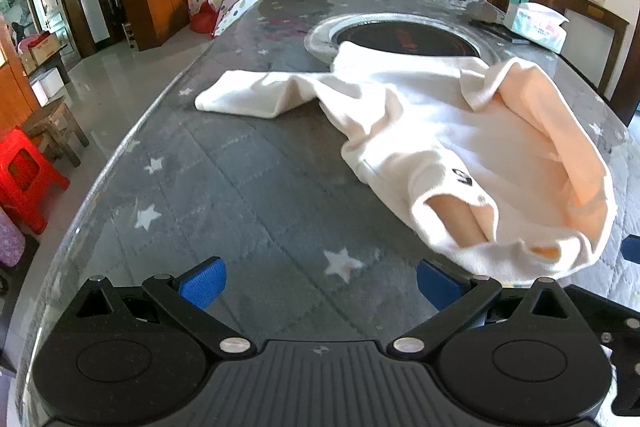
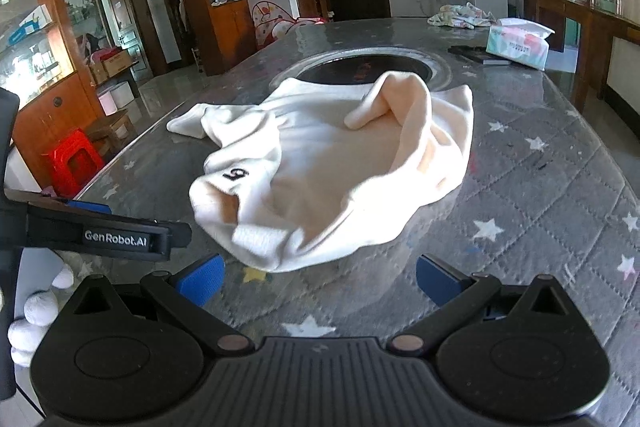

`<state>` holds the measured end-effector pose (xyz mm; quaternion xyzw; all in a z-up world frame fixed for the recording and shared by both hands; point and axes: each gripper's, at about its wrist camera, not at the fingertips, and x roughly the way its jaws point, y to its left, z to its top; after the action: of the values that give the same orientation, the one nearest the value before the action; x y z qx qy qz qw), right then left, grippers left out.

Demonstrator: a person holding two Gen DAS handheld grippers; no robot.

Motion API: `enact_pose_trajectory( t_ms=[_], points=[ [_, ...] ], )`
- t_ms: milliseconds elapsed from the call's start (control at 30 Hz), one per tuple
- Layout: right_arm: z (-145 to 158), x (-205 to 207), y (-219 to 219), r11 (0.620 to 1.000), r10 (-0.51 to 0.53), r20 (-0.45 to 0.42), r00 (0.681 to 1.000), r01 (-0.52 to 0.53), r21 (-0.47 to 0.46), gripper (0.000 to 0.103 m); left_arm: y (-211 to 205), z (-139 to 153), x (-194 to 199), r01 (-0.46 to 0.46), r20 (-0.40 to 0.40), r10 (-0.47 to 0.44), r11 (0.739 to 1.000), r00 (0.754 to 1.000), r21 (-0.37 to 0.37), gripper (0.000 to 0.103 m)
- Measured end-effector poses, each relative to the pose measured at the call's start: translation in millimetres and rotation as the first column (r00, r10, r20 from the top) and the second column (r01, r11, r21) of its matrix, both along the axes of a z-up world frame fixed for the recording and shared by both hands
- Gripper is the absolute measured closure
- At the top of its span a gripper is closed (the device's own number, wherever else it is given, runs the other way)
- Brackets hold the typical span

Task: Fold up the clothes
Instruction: 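Close the left gripper on the sweatshirt hem while the right gripper grasps the hem beside it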

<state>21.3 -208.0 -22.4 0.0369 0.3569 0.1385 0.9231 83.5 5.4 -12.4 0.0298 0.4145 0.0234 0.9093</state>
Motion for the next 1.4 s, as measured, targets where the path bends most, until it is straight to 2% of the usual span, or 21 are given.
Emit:
enact_pose_trajectory(
  t_ms=[267, 500, 767, 867, 1000, 1100, 1167, 1300, 1367, 1400],
  points=[
    [16.2, 8.8, -7.9, 1.0, 0.007, 0.045, 0.999, -0.006, -0.022, 0.0, 16.5, 18.0, 13.8, -0.055, 0.057, 0.056, 0.998, 0.997, -0.02, 0.0],
    [27.3, 33.1, -14.3, 0.999, -0.011, 0.078, 0.997, 0.015, -0.051, 0.0, 14.6, 26.6, 36.3, -0.029, 0.098, 0.034, 0.998, 0.995, -0.05, 0.0],
    [20.7, 66.9, -19.1, 0.997, -0.024, 0.065, 0.998, 0.029, -0.07, 0.001, 16.9, 22.4, 78.7, -0.028, 0.106, 0.043, 0.99, 0.993, -0.14, 0.001],
    [15.0, 76.8, -20.5, 0.996, -0.031, 0.056, 0.998, 0.036, -0.087, 0.006, 22.6, 17.8, 93.3, -0.059, 0.101, 0.077, 0.984, 0.992, -0.171, 0.001],
    [12.4, 88.8, -24.5, 0.997, -0.037, 0.053, 0.998, 0.04, -0.064, 0.011, 28.3, 13.8, 104.8, -0.066, 0.09, 0.088, 0.974, 0.992, -0.218, 0.003],
    [10.1, 101.5, -25.4, 0.997, -0.039, 0.054, 0.998, 0.043, -0.064, 0.018, 30.7, 9.3, 112.9, -0.081, 0.076, 0.101, 0.97, 0.992, -0.228, 0.01],
    [7.7, 110.5, -25.4, 0.996, -0.044, 0.048, 0.998, 0.047, -0.073, 0.023, 34.3, 5.2, 117.8, -0.091, 0.055, 0.108, 0.964, 0.993, -0.251, 0.02],
    [1.0, 123.2, -29.2, 0.996, -0.052, 0.018, 0.998, 0.053, -0.066, 0.041, 43.5, -1.5, 122.4, -0.102, 0.025, 0.116, 0.942, 0.993, -0.321, 0.037],
    [-0.8, 122.4, -31.8, 0.997, -0.051, 0.013, 0.999, 0.051, -0.055, 0.052, 46.5, -3.9, 124.0, -0.1, 0.019, 0.114, 0.933, 0.993, -0.345, 0.06],
    [-1.5, 121.5, -33.4, 0.997, -0.051, 0.013, 0.999, 0.051, -0.051, 0.058, 48.0, -4.9, 124.9, -0.101, 0.015, 0.114, 0.929, 0.993, -0.357, 0.066]
  ],
)
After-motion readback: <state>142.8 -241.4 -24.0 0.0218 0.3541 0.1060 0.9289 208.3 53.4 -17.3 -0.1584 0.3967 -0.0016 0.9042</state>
